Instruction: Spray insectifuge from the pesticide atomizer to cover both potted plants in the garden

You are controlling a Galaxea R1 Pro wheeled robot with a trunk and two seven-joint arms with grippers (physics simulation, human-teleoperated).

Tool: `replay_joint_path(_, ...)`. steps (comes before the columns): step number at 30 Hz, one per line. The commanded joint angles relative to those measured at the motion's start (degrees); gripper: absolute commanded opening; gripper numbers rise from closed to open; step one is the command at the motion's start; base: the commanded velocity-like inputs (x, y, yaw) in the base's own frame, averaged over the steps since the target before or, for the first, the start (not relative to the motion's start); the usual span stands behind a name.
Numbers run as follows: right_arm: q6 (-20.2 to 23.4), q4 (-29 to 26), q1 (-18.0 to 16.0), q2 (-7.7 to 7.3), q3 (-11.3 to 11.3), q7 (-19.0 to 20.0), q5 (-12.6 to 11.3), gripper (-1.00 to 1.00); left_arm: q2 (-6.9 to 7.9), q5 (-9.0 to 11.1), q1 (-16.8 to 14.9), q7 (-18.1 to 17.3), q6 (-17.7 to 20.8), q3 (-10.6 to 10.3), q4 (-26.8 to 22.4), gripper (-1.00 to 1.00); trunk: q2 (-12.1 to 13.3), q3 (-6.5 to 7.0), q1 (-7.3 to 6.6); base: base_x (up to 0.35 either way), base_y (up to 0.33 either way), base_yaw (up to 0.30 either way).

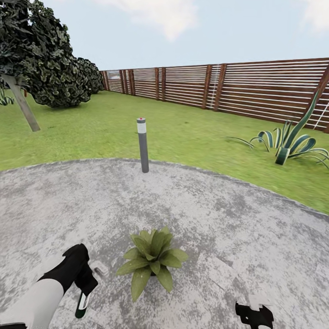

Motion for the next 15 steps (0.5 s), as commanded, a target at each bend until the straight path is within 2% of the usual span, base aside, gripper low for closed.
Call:
replay_joint_path(1, -0.18, 0.07, -0.04, 0.0, -0.46, -0.16, 0.6, 1.0, -0.07, -0.37, -0.15, -0.47, 0.38, 0.27, -0.08, -1.0, -0.02, -0.06, -0.01, 0.0, 0.0, 0.0)
replay_joint_path(4, -0.18, 0.1, -0.04, 0.01, -0.46, -0.16, 0.6, 1.0, -0.33, -0.3, -0.66, -1.29, 0.72, 0.35, -0.37, -1.0, -0.02, -0.07, -0.01, 0.0, 0.0, 0.0)
replay_joint_path(6, -0.18, 0.13, -0.04, 0.06, -0.46, -0.16, 0.6, 1.0, -0.74, -0.97, -1.03, -4.4, 0.8, 0.33, -0.8, -1.0, -0.02, -0.07, -0.01, 0.0, 0.0, 0.0)
replay_joint_path(8, -0.18, 0.15, -0.04, 0.08, -0.46, -0.16, 0.6, 1.0, -1.11, -3.75, -3.23, -8.86, 0.88, 0.35, -0.92, -1.0, -0.02, -0.07, -0.01, 0.0, 0.0, 0.0)
replay_joint_path(9, -0.18, 0.15, -0.04, 0.09, -0.46, -0.16, 0.6, 1.0, -1.25, -6.63, -4.37, -11.64, 0.91, 0.37, -0.94, -1.0, -0.02, -0.07, -0.01, 0.0, 0.0, 0.0)
replay_joint_path(10, -0.18, 0.15, -0.04, 0.09, -0.46, -0.16, 0.6, 1.0, -1.34, -8.66, -4.75, -13.13, 0.92, 0.37, -0.95, -1.0, -0.02, -0.07, -0.01, 0.0, 0.0, 0.0)
replay_joint_path(12, -0.18, 0.16, -0.04, 0.09, -0.46, -0.16, 0.6, 1.0, -1.37, -11.21, -5.02, -14.29, 0.94, 0.44, -0.93, -1.0, -0.02, -0.07, -0.01, 0.0, 0.0, 0.0)
replay_joint_path(15, -0.18, 0.16, -0.04, 0.08, -0.46, -0.16, 0.6, 1.0, -1.22, -12.8, -5.13, -14.77, 0.93, 0.29, -0.88, -1.0, -0.02, -0.07, -0.01, 0.0, 0.0, 0.0)
